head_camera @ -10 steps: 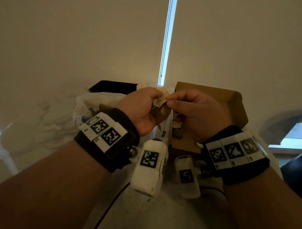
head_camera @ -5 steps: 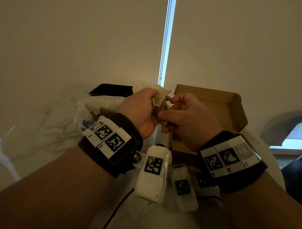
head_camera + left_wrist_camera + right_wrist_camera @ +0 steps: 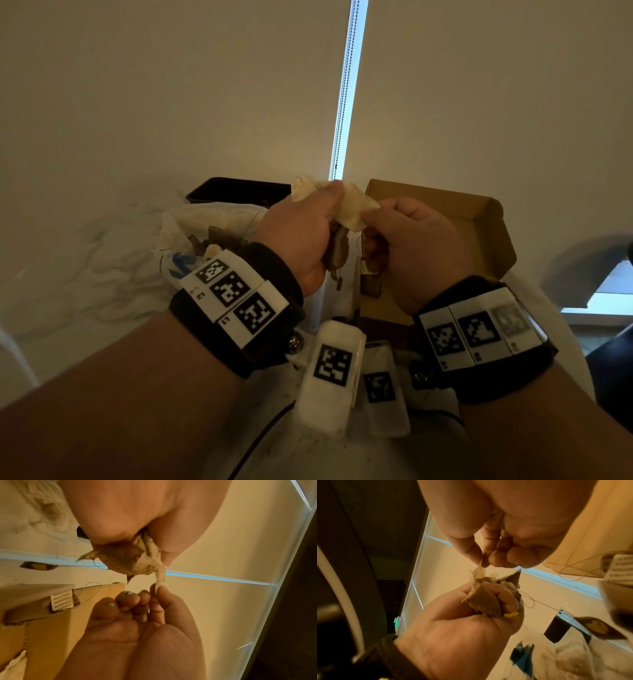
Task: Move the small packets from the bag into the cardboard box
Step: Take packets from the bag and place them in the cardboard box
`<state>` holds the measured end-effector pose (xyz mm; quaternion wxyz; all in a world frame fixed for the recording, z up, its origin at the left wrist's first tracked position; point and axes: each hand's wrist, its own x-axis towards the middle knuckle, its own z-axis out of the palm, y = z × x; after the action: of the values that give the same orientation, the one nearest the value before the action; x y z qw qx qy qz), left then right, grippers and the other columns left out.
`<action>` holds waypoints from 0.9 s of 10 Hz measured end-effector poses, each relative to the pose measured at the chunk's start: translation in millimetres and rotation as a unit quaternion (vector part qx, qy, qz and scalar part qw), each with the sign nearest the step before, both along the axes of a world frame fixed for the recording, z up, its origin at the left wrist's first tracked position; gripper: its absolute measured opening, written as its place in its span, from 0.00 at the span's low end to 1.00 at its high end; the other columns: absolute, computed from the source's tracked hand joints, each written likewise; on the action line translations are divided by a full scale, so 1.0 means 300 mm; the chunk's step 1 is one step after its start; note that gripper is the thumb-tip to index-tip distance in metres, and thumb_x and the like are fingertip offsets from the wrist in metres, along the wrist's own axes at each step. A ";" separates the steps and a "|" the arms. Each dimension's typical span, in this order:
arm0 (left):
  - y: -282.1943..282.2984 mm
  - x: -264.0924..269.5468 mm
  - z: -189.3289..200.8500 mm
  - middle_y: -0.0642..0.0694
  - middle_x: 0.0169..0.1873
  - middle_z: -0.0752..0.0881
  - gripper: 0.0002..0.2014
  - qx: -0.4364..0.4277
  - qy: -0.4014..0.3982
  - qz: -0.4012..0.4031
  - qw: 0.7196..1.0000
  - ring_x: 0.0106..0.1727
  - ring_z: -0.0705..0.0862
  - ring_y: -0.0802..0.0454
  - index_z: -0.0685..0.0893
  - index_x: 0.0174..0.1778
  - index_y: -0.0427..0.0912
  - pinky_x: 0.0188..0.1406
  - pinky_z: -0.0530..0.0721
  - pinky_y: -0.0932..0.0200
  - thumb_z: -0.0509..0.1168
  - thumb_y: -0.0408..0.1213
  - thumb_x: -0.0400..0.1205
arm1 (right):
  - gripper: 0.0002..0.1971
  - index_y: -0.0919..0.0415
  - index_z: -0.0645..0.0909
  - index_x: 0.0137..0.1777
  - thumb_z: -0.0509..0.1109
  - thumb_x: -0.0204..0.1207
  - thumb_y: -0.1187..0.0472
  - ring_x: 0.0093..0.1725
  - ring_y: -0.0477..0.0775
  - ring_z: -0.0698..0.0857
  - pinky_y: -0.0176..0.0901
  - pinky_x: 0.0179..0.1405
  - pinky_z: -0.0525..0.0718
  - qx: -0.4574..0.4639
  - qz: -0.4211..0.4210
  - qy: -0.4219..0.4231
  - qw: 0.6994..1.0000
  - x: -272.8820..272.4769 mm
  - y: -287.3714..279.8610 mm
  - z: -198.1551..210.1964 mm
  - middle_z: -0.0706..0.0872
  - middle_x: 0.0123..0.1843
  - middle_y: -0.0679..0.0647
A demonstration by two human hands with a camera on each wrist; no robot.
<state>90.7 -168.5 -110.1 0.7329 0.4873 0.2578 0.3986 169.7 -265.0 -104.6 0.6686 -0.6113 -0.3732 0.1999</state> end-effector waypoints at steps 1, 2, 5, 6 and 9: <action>0.004 -0.013 0.010 0.36 0.41 0.88 0.16 -0.008 -0.022 0.005 1.000 0.34 0.85 0.45 0.87 0.54 0.37 0.36 0.84 0.52 0.69 0.49 0.84 | 0.09 0.60 0.82 0.36 0.67 0.78 0.64 0.31 0.54 0.81 0.46 0.30 0.81 0.014 0.009 0.039 0.999 0.026 -0.009 0.010 0.84 0.31 0.56; 0.024 -0.016 0.010 0.39 0.38 0.85 0.14 -0.025 -0.036 0.025 0.999 0.28 0.80 0.53 0.86 0.53 0.38 0.26 0.79 0.59 0.71 0.46 0.84 | 0.06 0.64 0.78 0.39 0.66 0.78 0.68 0.33 0.55 0.81 0.49 0.33 0.81 0.034 0.018 0.105 0.994 0.058 -0.024 0.029 0.82 0.36 0.62; 0.046 -0.012 0.006 0.44 0.35 0.85 0.17 -0.052 -0.011 0.028 0.998 0.28 0.82 0.54 0.84 0.56 0.39 0.30 0.80 0.57 0.73 0.49 0.81 | 0.04 0.62 0.81 0.40 0.70 0.75 0.70 0.35 0.57 0.85 0.48 0.32 0.82 -0.066 -0.039 -0.005 0.997 0.187 -0.179 0.077 0.86 0.34 0.59; 0.052 -0.007 0.004 0.45 0.35 0.85 0.18 -0.041 0.004 0.032 0.999 0.29 0.83 0.53 0.86 0.56 0.40 0.38 0.82 0.52 0.73 0.51 0.80 | 0.03 0.63 0.80 0.42 0.69 0.77 0.67 0.39 0.59 0.85 0.52 0.41 0.85 -0.182 -0.006 -0.047 0.982 0.213 -0.209 0.094 0.85 0.41 0.63; 0.035 -0.006 0.011 0.45 0.32 0.85 0.17 -0.048 0.008 0.022 0.999 0.27 0.83 0.53 0.86 0.53 0.39 0.37 0.82 0.52 0.73 0.51 0.81 | 0.10 0.63 0.86 0.55 0.66 0.82 0.61 0.43 0.56 0.90 0.51 0.50 0.90 -0.551 -0.029 -0.202 0.810 0.234 -0.181 0.053 0.91 0.49 0.60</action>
<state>88.9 -157.9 -106.7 0.7446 0.4489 0.2932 0.3976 239.7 -319.1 -88.7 0.1352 -0.9141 -0.3094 0.2247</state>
